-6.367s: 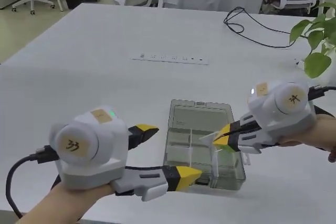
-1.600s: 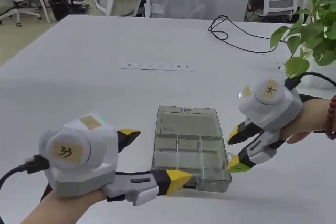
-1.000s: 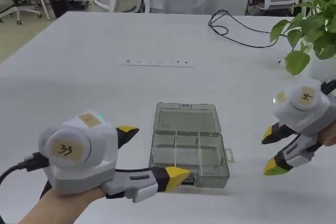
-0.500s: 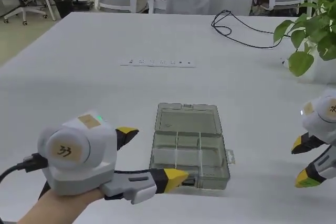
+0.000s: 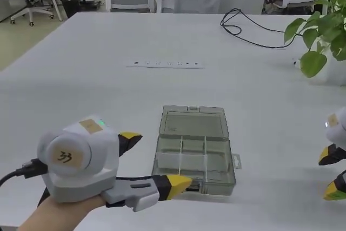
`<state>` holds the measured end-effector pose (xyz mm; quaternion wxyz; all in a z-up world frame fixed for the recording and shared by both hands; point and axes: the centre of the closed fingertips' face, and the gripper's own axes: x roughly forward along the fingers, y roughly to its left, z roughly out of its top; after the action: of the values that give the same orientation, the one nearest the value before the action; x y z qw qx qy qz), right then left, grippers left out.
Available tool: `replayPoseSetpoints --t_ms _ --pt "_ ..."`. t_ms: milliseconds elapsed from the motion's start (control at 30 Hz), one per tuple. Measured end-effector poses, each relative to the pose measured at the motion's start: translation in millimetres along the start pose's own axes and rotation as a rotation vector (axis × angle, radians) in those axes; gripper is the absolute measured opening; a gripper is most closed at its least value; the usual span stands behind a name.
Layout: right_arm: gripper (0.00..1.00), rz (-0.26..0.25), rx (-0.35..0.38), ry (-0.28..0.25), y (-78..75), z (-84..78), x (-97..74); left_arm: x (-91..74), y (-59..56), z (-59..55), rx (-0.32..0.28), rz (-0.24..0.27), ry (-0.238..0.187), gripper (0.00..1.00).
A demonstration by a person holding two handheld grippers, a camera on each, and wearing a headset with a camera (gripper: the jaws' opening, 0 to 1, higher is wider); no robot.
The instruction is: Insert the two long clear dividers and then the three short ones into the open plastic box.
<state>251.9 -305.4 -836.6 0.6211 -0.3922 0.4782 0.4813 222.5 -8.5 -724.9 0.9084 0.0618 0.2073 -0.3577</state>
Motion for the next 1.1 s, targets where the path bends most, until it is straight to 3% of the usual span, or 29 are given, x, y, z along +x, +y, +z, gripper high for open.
replayPoseSetpoints --t_ms 467,1100 --pt "0.39 0.018 -0.117 0.056 -7.0 -18.6 5.1 0.2 2.6 0.7 -0.025 0.034 -0.009 0.79" --pt "0.33 0.046 -0.104 0.036 -12.3 -18.5 6.5 2.4 6.5 -4.8 -0.032 0.045 0.009 0.77"
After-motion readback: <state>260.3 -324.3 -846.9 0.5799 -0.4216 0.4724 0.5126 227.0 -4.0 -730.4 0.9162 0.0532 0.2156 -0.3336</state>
